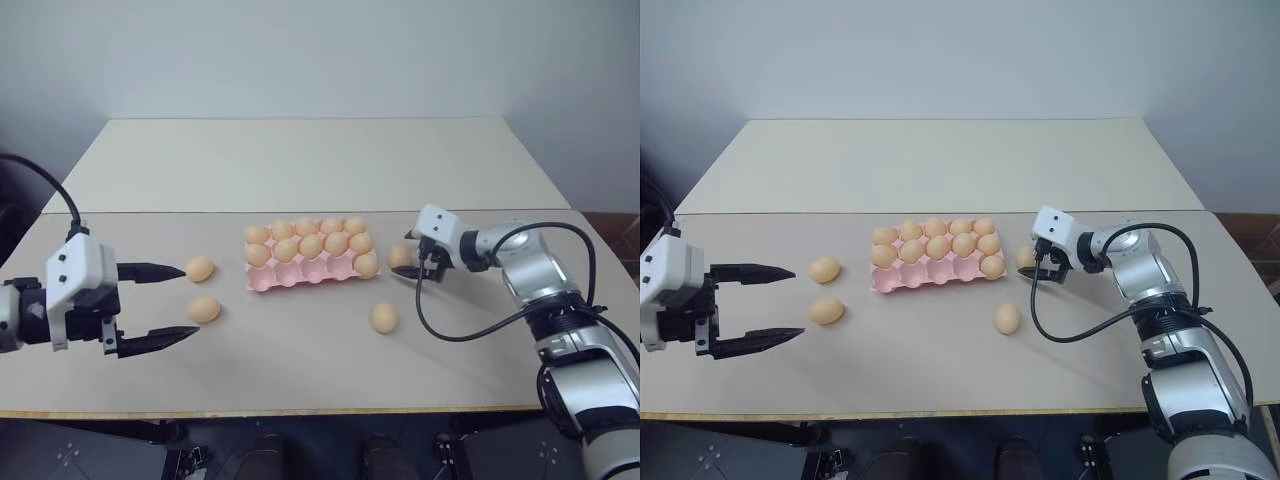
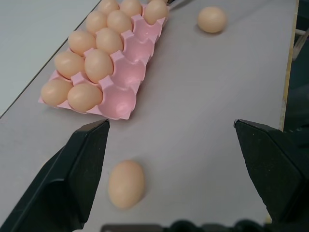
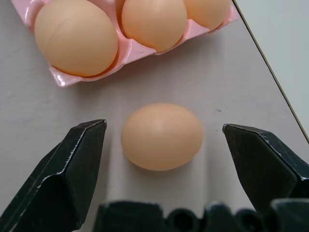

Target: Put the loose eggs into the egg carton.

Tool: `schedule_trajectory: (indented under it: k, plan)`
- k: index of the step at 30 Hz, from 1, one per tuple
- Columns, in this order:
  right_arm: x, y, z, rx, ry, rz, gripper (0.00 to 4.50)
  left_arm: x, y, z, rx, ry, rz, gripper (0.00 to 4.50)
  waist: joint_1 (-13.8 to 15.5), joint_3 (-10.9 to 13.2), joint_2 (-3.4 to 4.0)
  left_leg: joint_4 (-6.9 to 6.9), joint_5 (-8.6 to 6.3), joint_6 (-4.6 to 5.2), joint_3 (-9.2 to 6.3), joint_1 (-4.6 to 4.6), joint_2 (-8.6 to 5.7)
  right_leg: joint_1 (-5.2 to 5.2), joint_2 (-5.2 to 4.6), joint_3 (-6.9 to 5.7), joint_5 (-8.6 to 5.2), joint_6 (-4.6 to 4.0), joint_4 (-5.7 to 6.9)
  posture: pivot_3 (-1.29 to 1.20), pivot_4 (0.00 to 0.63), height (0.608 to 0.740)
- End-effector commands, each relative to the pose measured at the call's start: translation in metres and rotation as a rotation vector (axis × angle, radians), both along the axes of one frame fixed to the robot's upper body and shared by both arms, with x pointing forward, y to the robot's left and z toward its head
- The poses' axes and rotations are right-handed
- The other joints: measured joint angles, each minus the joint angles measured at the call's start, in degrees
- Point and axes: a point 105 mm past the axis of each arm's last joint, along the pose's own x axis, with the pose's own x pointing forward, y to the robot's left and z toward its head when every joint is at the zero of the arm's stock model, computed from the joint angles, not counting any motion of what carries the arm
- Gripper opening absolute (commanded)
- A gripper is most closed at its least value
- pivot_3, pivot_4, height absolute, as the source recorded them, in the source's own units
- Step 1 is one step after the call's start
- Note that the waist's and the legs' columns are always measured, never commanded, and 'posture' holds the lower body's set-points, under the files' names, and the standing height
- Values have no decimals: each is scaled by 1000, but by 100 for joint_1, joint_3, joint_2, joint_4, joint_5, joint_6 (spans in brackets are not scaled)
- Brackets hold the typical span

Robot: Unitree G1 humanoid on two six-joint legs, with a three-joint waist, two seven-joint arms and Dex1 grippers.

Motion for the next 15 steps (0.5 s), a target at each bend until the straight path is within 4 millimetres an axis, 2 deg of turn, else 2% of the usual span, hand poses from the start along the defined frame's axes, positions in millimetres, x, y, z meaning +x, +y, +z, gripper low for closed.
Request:
schedule_trajectory:
  k: [1, 5, 8, 12, 15]
  plan:
    - [5, 3, 11, 8, -42, 17, 4500, -2, 0, 10, 11, -51, 4, 4475, -3, 0, 0, 0, 0, 0, 0, 0, 0, 0, 0, 0, 0, 0, 0, 0, 150, 740]
    - [8, 6, 7, 22, -22, 20, 4500, -3, 3, 11, 18, -56, 15, 4475, -16, 0, 0, -1, 0, 0, 0, 1, 0, 0, 0, 0, 0, 0, 0, 0, 150, 740]
    - [8, 7, 2, 21, -10, 17, 3914, -3, 6, 12, 22, -58, 24, 4500, -21, 0, 0, -1, 0, 0, 0, 1, 0, 0, -1, 0, 0, 0, 0, 0, 150, 740]
    - [9, 6, 0, 13, -9, 13, 2685, -3, 9, 12, 28, -60, 34, 4500, -31, 0, 0, -1, 0, -1, -1, 1, 0, 0, -1, 0, 0, 0, 0, 0, 150, 740]
    - [7, 5, 1, -6, -24, 21, 2598, -2, 9, 12, 30, -60, 36, 4500, -36, 0, 0, -1, 0, -1, -1, 1, 0, 0, -1, 0, 0, 0, 1, 0, 150, 740]
